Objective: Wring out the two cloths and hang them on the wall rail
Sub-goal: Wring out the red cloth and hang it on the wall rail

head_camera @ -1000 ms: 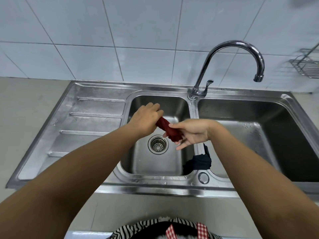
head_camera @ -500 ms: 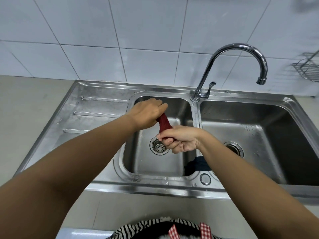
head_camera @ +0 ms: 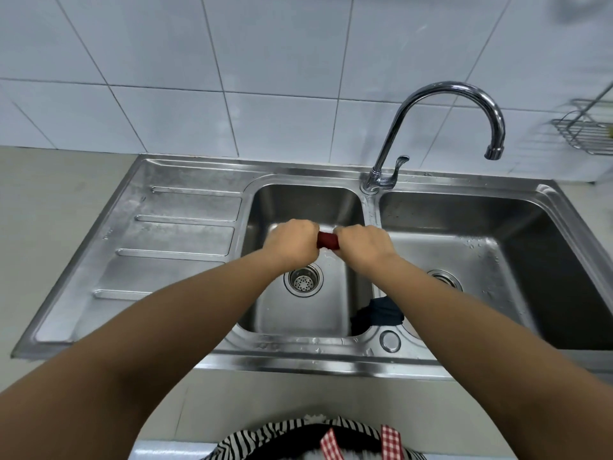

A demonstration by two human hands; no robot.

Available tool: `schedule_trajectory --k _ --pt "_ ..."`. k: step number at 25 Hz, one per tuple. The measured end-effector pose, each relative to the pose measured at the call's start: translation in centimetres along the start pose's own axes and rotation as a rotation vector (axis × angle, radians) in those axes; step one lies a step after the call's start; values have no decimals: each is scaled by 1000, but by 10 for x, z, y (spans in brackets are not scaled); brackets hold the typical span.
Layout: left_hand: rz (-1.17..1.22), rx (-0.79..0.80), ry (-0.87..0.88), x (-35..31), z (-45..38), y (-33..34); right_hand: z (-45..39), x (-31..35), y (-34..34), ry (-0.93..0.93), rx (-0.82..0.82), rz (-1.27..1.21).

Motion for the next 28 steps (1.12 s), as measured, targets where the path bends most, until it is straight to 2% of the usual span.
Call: schedule_trajectory --k 2,6,8,10,17,19,21,24,26,28 --pt "277 82 -100 -4 2 8 0 -2 -3 -50 -51 23" --pt "1015 275 -326 -17 20 23 0 -2 -6 -100 -120 33" --pt "1240 345 -407 -24 28 25 -2 0 -8 -122 -145 48" --pt "1355 379 -441 -27 30 23 -4 3 -12 -135 -168 43" --pt "1591 436 -458 -32 34 17 -8 8 -22 -179 -235 20" --pt "1594 436 -448 -31 32 19 -9 9 -22 -168 -224 19" --pt "1418 391 -391 -23 27 18 -9 5 -19 -105 -174 -22" --pt "968 324 -258 -4 20 21 -6 -4 -1 22 -42 -219" --pt "983 331 -309 11 20 28 -1 -7 9 37 27 -403" --pt "1090 334 -386 22 22 34 1 -8 9 -3 1 -511"
Point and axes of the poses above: each hand's wrist, its own z-axis away from the middle knuckle, its own y-axis out of the palm, x = y × z, the point moved 5 cm from there along -z, towards the middle knuckle, and after that the axes turned 15 degrees about -z, right-handed, at the moved point
